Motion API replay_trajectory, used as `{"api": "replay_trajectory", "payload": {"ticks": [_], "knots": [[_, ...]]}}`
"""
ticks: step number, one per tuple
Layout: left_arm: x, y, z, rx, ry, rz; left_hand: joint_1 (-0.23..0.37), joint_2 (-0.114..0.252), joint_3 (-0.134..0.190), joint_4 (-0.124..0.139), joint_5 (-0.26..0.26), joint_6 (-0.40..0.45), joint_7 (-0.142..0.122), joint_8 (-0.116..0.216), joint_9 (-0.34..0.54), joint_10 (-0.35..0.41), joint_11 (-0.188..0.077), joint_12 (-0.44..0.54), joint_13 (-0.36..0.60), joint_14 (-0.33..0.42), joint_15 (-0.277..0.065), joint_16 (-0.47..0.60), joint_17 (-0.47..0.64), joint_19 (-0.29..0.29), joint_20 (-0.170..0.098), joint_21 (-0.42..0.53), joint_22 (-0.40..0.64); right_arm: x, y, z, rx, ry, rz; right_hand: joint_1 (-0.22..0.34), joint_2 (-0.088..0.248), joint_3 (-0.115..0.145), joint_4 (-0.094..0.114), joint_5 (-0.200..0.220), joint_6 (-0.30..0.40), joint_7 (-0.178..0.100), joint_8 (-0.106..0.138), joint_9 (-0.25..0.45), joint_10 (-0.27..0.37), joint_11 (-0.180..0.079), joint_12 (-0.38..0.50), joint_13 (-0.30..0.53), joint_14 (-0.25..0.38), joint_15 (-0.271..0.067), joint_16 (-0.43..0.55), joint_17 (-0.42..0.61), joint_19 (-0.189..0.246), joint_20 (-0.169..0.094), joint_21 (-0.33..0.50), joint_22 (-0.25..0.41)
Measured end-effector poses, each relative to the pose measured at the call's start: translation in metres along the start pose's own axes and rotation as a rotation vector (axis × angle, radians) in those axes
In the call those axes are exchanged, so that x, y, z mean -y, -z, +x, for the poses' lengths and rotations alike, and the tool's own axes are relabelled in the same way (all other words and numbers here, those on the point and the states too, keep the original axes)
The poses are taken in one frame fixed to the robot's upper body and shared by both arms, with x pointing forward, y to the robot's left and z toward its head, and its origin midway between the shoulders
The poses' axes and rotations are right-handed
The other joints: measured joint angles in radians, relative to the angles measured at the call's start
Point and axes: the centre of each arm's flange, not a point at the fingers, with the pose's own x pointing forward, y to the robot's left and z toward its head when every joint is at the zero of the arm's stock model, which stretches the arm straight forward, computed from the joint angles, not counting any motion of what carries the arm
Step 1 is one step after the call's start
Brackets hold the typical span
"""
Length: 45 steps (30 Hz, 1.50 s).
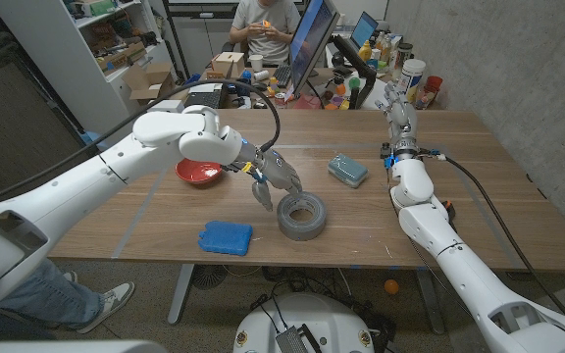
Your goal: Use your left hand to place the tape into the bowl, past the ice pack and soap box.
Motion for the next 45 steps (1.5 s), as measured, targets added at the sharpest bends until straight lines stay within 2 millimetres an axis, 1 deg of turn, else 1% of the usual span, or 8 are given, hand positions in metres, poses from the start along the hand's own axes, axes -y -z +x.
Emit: {"api": "replay_trajectory", "payload": {"ticks": [8,11,18,25,28,29,44,45], "knots": [[0.001,-0.006,0.007,0.019,0.002,0.003,0.000,0.000,-0.004,0.004,0.000,0.000,0.000,0.000,0.000,0.000,0.000,0.000,0.000,0.000,0.000,0.000,0.000,0.000,0.000,0.000,0.000,0.000,0.002,0.001,-0.003,-0.004,-0.001,0.000,0.000,0.000,0.000,0.000,0.000,0.000,0.000,0.000,0.000,0.000,0.000,0.000,0.000,0.000,0.000,0.000,0.000,0.000,0.000,0.000],[0.002,-0.008,0.010,0.025,0.005,0.003,0.000,0.000,-0.004,0.004,0.000,0.000,0.000,0.000,0.000,0.000,0.000,0.000,0.000,0.000,0.000,0.000,0.000,0.000,0.000,0.000,0.000,0.000,0.003,0.002,-0.005,-0.002,-0.001,0.000,0.000,-0.005,0.004,0.000,0.000,0.000,0.000,0.000,0.000,0.000,0.000,0.000,0.000,0.000,0.000,0.000,0.000,0.000,0.000,0.000],[0.004,-0.011,0.016,0.038,0.006,-0.002,0.000,0.000,-0.007,0.001,0.000,0.000,0.000,0.000,0.000,0.000,0.000,0.000,0.000,0.001,0.001,0.000,0.000,-0.002,0.009,0.000,0.000,0.001,0.006,0.002,-0.009,-0.001,0.000,0.000,0.000,-0.009,0.000,0.000,0.000,0.000,0.000,0.000,0.000,0.000,0.000,0.000,0.000,0.000,0.000,0.000,0.000,0.000,0.000,0.000],[0.005,-0.011,0.020,0.038,0.016,-0.016,0.000,0.000,-0.008,0.000,0.000,0.000,0.000,0.000,0.000,0.000,0.000,0.000,0.000,0.005,0.005,0.000,0.001,-0.002,0.009,0.000,0.000,0.001,0.009,0.002,-0.013,0.003,0.007,-0.005,-0.005,-0.009,0.000,0.000,0.000,0.000,0.000,0.000,0.000,0.000,0.000,0.000,0.000,0.000,0.000,-0.005,0.000,0.000,0.000,0.000],[0.005,-0.011,0.020,0.036,0.019,-0.019,0.000,0.000,-0.008,0.000,0.000,0.006,0.006,0.000,0.000,0.000,0.000,0.000,0.000,0.005,0.005,0.000,0.003,-0.002,0.009,0.000,0.000,0.001,0.010,0.003,-0.016,0.006,0.008,-0.005,-0.005,-0.009,0.000,0.000,0.000,0.000,0.000,0.000,0.000,0.000,0.000,0.000,0.000,0.000,0.000,-0.005,0.000,0.000,0.000,0.000],[0.006,-0.014,0.026,0.047,0.020,-0.029,0.000,0.000,-0.008,0.000,0.000,0.006,0.006,0.000,0.000,0.000,0.000,0.000,0.000,0.005,0.005,0.000,0.002,0.001,0.012,0.000,0.000,0.000,0.008,0.003,-0.003,0.003,0.016,-0.005,-0.005,-0.009,0.000,0.000,0.000,0.000,0.000,0.000,0.000,0.000,0.000,0.000,0.000,0.000,0.000,-0.005,0.000,0.000,0.000,0.000],[0.009,-0.017,0.043,0.031,0.041,-0.015,0.000,0.000,-0.008,0.000,0.000,0.006,0.006,0.000,0.000,0.005,-0.005,0.000,0.000,0.004,0.007,-0.001,0.002,0.004,0.025,0.000,0.000,0.000,0.007,0.006,0.018,0.013,0.036,-0.005,-0.005,-0.009,0.000,0.000,-0.004,-0.004,0.000,0.000,0.000,0.000,0.000,0.000,0.000,0.000,0.000,-0.005,0.000,0.000,0.000,0.000],[0.009,-0.019,0.045,0.033,0.041,-0.012,0.000,0.000,-0.008,0.000,0.000,0.006,0.006,0.000,0.000,0.005,-0.005,0.000,0.000,0.007,0.010,-0.004,0.002,0.003,0.031,0.000,0.000,0.000,0.007,0.006,0.022,0.014,0.040,-0.005,-0.005,-0.009,0.000,0.000,-0.004,-0.004,0.000,0.000,0.000,0.000,0.000,0.000,0.000,0.000,0.000,-0.005,0.000,0.000,0.000,0.000]]}}
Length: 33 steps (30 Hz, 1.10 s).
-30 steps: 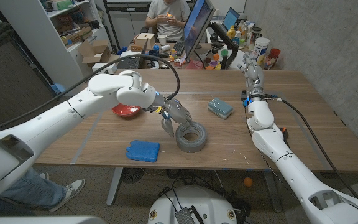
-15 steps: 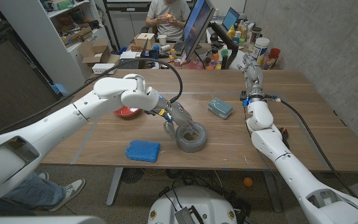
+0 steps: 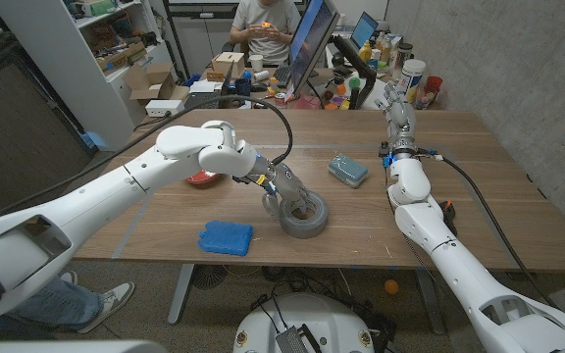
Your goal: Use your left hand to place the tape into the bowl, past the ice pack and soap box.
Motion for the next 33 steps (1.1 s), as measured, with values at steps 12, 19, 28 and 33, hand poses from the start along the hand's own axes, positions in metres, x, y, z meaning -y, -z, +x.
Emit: {"api": "replay_trajectory", "payload": {"ticks": [12,19,28,33], "knots": [[0.006,-0.013,0.024,-0.063,-0.004,0.062,0.039,0.033,0.006,-0.006,0.000,0.076,0.013,0.020,0.000,0.104,-0.014,0.033,0.000,-0.063,0.136,0.000,-0.004,0.042,0.048,0.018,-0.002,0.003,-0.001,0.003,0.026,0.018,0.025,0.000,0.000,0.000,0.000,0.000,0.000,0.000,0.000,0.000,0.000,0.000,0.000,0.000,0.000,0.000,0.000,0.000,0.000,0.000,0.000,0.000],[0.006,-0.016,0.031,-0.075,-0.040,-0.009,0.335,0.103,0.012,-0.029,0.019,0.483,0.057,0.181,0.011,0.624,-0.046,0.211,0.009,0.015,0.213,0.029,-0.003,0.094,0.101,0.121,-0.002,0.005,-0.004,0.004,0.039,0.026,0.029,0.000,0.000,-0.002,-0.002,0.000,0.000,0.000,0.000,0.000,0.000,0.000,0.000,0.000,0.000,0.000,0.000,0.000,-0.004,0.004,0.000,0.000],[0.006,-0.013,0.031,-0.083,-0.125,-0.141,0.382,0.079,0.011,-0.031,0.025,0.521,0.087,0.249,0.012,0.678,-0.009,0.246,0.009,0.033,0.230,0.117,0.000,0.115,0.123,0.176,-0.002,0.008,-0.007,0.003,0.050,0.035,0.026,0.000,0.000,-0.003,-0.003,0.000,0.000,0.000,0.000,0.000,0.000,0.000,0.000,0.000,0.000,0.000,0.000,0.000,-0.004,0.004,0.000,0.000],[0.006,-0.011,0.031,-0.088,-0.142,-0.170,0.382,0.079,0.012,-0.030,0.025,0.531,0.087,0.252,0.012,0.690,-0.007,0.254,0.009,0.033,0.230,0.154,0.000,0.120,0.128,0.198,-0.002,0.009,-0.008,0.004,0.052,0.035,0.025,-0.004,-0.004,-0.006,0.000,0.000,0.000,0.000,0.000,0.000,0.000,0.000,0.000,0.000,0.000,0.000,0.000,0.000,-0.004,0.004,0.000,0.000]]}}
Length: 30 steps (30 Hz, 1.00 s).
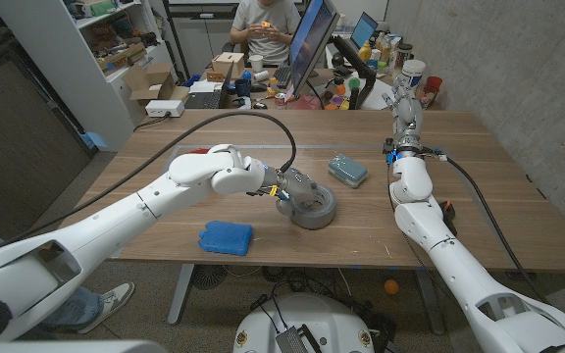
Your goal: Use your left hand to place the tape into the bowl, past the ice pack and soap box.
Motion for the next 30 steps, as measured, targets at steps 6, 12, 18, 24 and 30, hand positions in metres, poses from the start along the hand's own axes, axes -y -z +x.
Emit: {"api": "replay_trajectory", "payload": {"ticks": [6,12,18,24,30], "knots": [[-0.001,0.002,-0.001,-0.014,-0.013,-0.025,0.008,-0.008,-0.002,0.004,0.000,0.013,-0.005,0.000,0.000,0.010,0.000,0.002,0.000,0.008,0.001,0.009,0.000,0.000,0.000,0.015,0.000,0.000,0.000,0.000,0.000,0.001,-0.001,0.000,0.000,0.000,0.000,0.000,0.000,0.000,0.000,0.000,0.000,0.000,0.000,0.000,0.000,0.000,0.000,0.000,0.000,0.000,0.000,0.000],[-0.003,0.007,-0.002,-0.029,-0.013,-0.032,0.008,-0.008,-0.002,0.004,-0.002,0.019,-0.005,0.000,0.000,0.016,-0.002,0.002,0.000,0.009,0.001,0.050,0.000,0.002,0.002,0.060,0.000,0.000,0.000,0.000,-0.006,0.002,-0.003,0.000,0.000,0.000,0.000,0.000,0.000,0.000,0.000,0.000,0.000,0.000,0.000,0.005,0.000,0.000,0.000,0.000,0.000,0.000,0.000,0.000],[-0.004,0.010,-0.003,-0.036,-0.009,-0.034,0.008,-0.008,-0.002,0.004,-0.005,0.020,-0.005,0.000,0.000,0.021,-0.004,0.002,0.000,0.011,0.003,0.071,0.000,0.008,0.007,0.086,0.000,0.000,0.001,0.000,-0.011,0.003,-0.006,0.000,0.000,-0.003,-0.003,0.000,0.000,0.000,0.000,0.000,0.000,0.000,0.000,0.005,0.000,0.000,0.000,0.000,0.000,0.000,0.000,0.000],[-0.005,0.012,-0.004,-0.043,-0.005,-0.031,0.008,-0.008,-0.002,0.004,-0.006,0.023,-0.002,0.000,0.001,0.029,-0.004,0.002,0.000,0.023,0.013,0.089,0.000,0.013,0.013,0.128,0.000,0.000,0.001,-0.001,-0.016,0.003,-0.009,0.000,0.000,-0.003,-0.003,0.000,0.000,0.000,0.000,0.000,0.000,0.000,0.000,0.005,0.000,0.000,0.000,0.000,0.000,0.000,0.000,0.000],[-0.006,0.015,-0.006,-0.049,-0.003,-0.028,0.008,-0.008,-0.006,0.008,-0.006,0.029,0.004,-0.001,0.021,0.051,0.002,0.008,0.000,0.085,0.060,0.118,0.000,0.074,0.074,0.224,0.000,-0.002,0.000,-0.001,-0.017,0.001,-0.015,0.000,0.000,-0.002,-0.003,0.000,0.000,0.000,0.000,0.000,0.000,0.000,0.000,0.005,0.000,0.000,0.000,0.000,0.000,0.000,0.000,0.000]]}}
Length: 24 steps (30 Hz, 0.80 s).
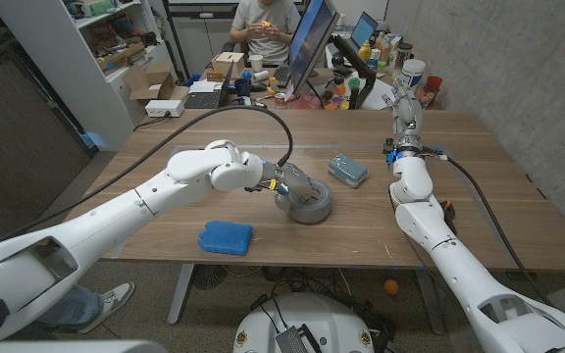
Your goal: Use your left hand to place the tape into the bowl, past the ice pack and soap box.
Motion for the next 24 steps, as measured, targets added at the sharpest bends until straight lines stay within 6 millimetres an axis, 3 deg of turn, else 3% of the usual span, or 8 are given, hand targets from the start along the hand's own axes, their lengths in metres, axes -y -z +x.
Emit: {"api": "replay_trajectory", "payload": {"ticks": [4,6,7,8,10,13,15,24], "knots": [[-0.0013,0.0013,-0.0011,-0.005,0.000,0.000,0.000,0.000,0.000,0.000,0.005,0.000,0.000,0.000,0.000,0.000,0.000,0.000,0.000,0.008,0.000,0.009,0.000,0.029,0.028,0.006,0.000,-0.0009,-0.0005,0.0001,-0.001,-0.003,-0.002,0.000,0.000,0.000,0.000,0.000,0.000,0.000,0.000,0.000,0.000,0.000,0.000,0.000,0.000,0.000,0.000,0.000,0.000,0.000,0.000,0.000],[-0.0020,0.0022,-0.0019,-0.008,-0.001,0.000,0.000,0.000,0.000,0.000,0.005,0.000,0.000,0.000,-0.001,0.000,0.000,0.000,0.000,0.029,0.000,0.009,0.000,0.095,0.044,0.006,0.000,-0.0014,-0.0004,0.0002,-0.002,-0.004,-0.002,0.000,0.000,0.000,0.000,0.000,0.000,0.000,0.000,0.000,0.000,0.000,0.000,0.000,0.000,0.000,0.000,0.000,0.000,0.000,0.000,0.000],[-0.0022,0.0024,-0.0020,-0.008,-0.001,0.001,0.000,0.000,0.000,0.000,0.005,0.006,-0.003,0.000,-0.001,0.002,0.001,0.003,0.000,0.044,0.000,0.009,0.000,0.169,0.064,0.006,0.000,-0.0014,-0.0003,0.0001,-0.003,-0.004,-0.003,0.000,0.000,0.000,0.000,0.000,0.000,0.000,0.000,0.000,0.000,0.000,0.000,0.000,0.000,0.000,0.000,0.000,0.000,0.000,0.000,0.000],[-0.0026,0.0030,-0.0026,-0.011,-0.001,0.001,0.000,0.000,-0.001,0.001,0.005,0.006,-0.003,0.000,-0.001,0.004,0.000,0.004,0.000,0.059,0.002,0.009,0.000,0.301,0.068,0.006,0.001,-0.0018,-0.0005,0.0002,-0.003,-0.005,-0.003,0.000,0.000,0.000,0.000,0.000,0.000,0.000,0.000,0.000,0.000,0.000,0.000,0.000,0.000,0.000,0.000,0.000,0.000,0.000,0.000,0.000],[-0.0026,0.0042,-0.0033,-0.016,0.001,-0.001,0.000,0.000,-0.001,0.001,0.005,0.007,-0.003,0.000,-0.004,0.004,0.000,0.004,0.000,0.059,0.002,0.009,-0.002,0.499,-0.064,0.019,0.028,-0.0023,-0.0002,0.0002,-0.005,-0.007,-0.004,0.000,0.000,0.000,0.000,0.000,0.000,0.000,0.000,0.000,0.000,0.000,0.000,0.000,0.000,0.000,0.000,0.000,0.000,0.000,0.000,0.000],[-0.0033,0.0047,-0.0041,-0.018,0.000,0.000,0.001,-0.002,-0.001,0.001,0.005,0.007,-0.003,0.002,-0.004,0.004,0.000,0.004,0.000,0.059,0.002,0.009,-0.002,0.739,-0.297,0.019,0.021,-0.0032,-0.0005,0.0004,-0.005,-0.009,-0.005,0.000,0.000,0.000,0.000,0.000,0.000,0.000,0.000,0.000,0.005,-0.005,0.000,0.000,0.000,0.000,0.000,0.000,0.000,0.000,0.000,0.000],[-0.0042,0.0053,-0.0048,-0.022,-0.001,-0.001,0.003,-0.003,-0.001,0.001,0.005,0.007,-0.003,0.003,-0.004,0.004,0.000,0.004,0.000,0.059,0.002,0.009,-0.002,0.772,-0.330,0.017,0.018,-0.0042,-0.0010,0.0009,-0.004,-0.012,-0.007,0.000,0.000,0.000,0.000,0.000,0.000,0.000,0.000,0.000,0.005,-0.005,0.000,0.000,0.000,0.000,0.000,0.000,0.000,0.000,0.000,0.000],[-0.0049,0.0092,-0.0076,-0.040,-0.001,-0.001,0.005,-0.005,-0.002,0.001,0.005,0.007,-0.003,0.005,0.005,0.004,0.000,0.004,0.000,0.120,0.002,0.009,-0.002,0.771,-0.337,0.015,0.018,-0.0073,-0.0029,0.0021,-0.003,-0.019,-0.010,0.000,0.000,0.000,0.000,0.000,0.000,0.000,0.000,0.000,0.005,-0.005,0.000,0.000,0.000,0.000,0.000,0.000,0.000,0.000,0.000,0.000]]}}
